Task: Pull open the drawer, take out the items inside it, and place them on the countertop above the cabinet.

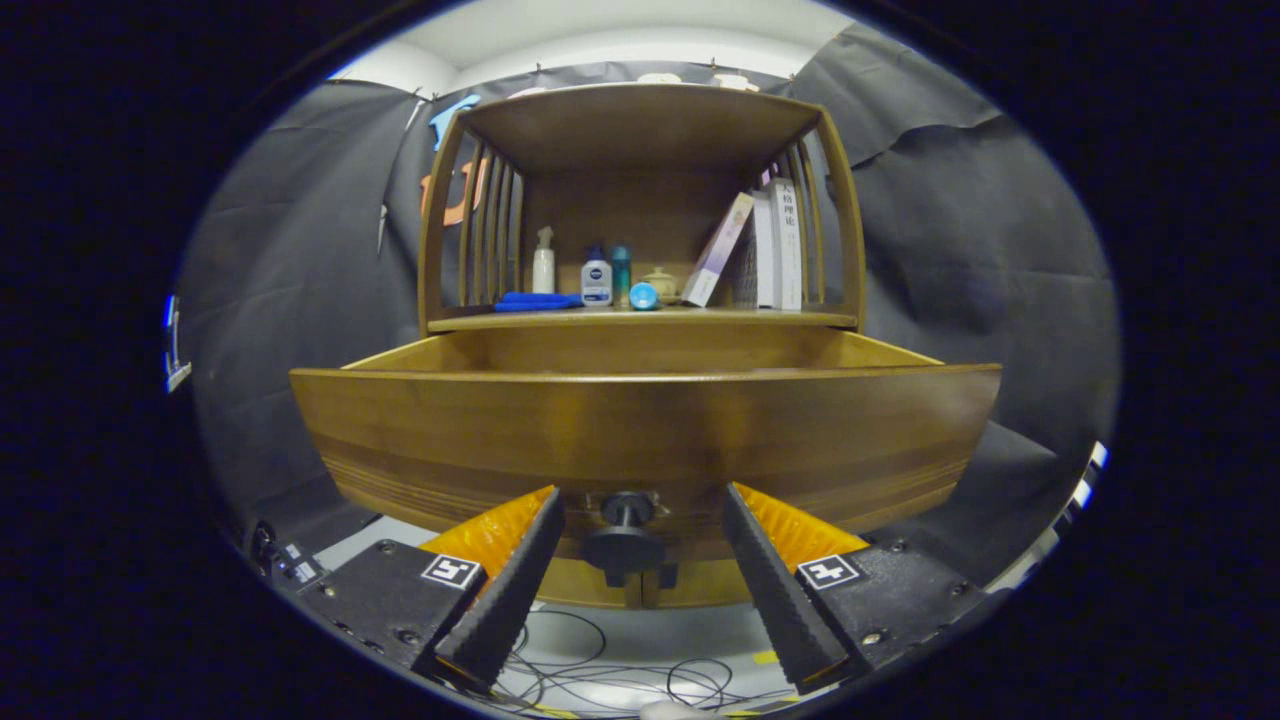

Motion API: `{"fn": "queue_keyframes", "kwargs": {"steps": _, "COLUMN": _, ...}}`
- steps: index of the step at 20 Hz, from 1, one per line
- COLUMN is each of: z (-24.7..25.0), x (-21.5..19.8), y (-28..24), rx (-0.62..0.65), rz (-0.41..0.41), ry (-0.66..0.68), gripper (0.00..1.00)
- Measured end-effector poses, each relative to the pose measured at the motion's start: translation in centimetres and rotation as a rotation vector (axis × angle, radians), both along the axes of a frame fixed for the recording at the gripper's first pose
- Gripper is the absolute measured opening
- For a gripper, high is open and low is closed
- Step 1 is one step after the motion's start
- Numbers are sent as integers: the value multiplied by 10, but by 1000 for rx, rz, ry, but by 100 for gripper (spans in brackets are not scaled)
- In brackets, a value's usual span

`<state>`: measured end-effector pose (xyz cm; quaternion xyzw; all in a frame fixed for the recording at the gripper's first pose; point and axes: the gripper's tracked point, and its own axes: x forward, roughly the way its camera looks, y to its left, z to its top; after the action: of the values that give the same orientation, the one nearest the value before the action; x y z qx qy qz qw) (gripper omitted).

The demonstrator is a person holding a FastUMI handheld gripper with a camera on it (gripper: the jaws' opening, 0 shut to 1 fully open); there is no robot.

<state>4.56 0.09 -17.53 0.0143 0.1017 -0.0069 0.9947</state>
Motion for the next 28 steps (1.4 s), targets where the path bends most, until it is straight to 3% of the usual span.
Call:
{"fn": "queue_keyframes", "kwargs": {"steps": 7, "z": -3, "x": 5, "y": -1, "rx": 16, "rz": -28, "ry": -58, "gripper": 100}}
{"fn": "queue_keyframes", "kwargs": {"steps": 20, "z": -1, "x": 27, "y": -6, "rx": 25, "rz": 4, "ry": -95, "gripper": 99}}
{"fn": "queue_keyframes", "kwargs": {"steps": 28, "z": 4, "x": 63, "y": -4, "rx": 31, "rz": -2, "ry": -78, "gripper": 99}}
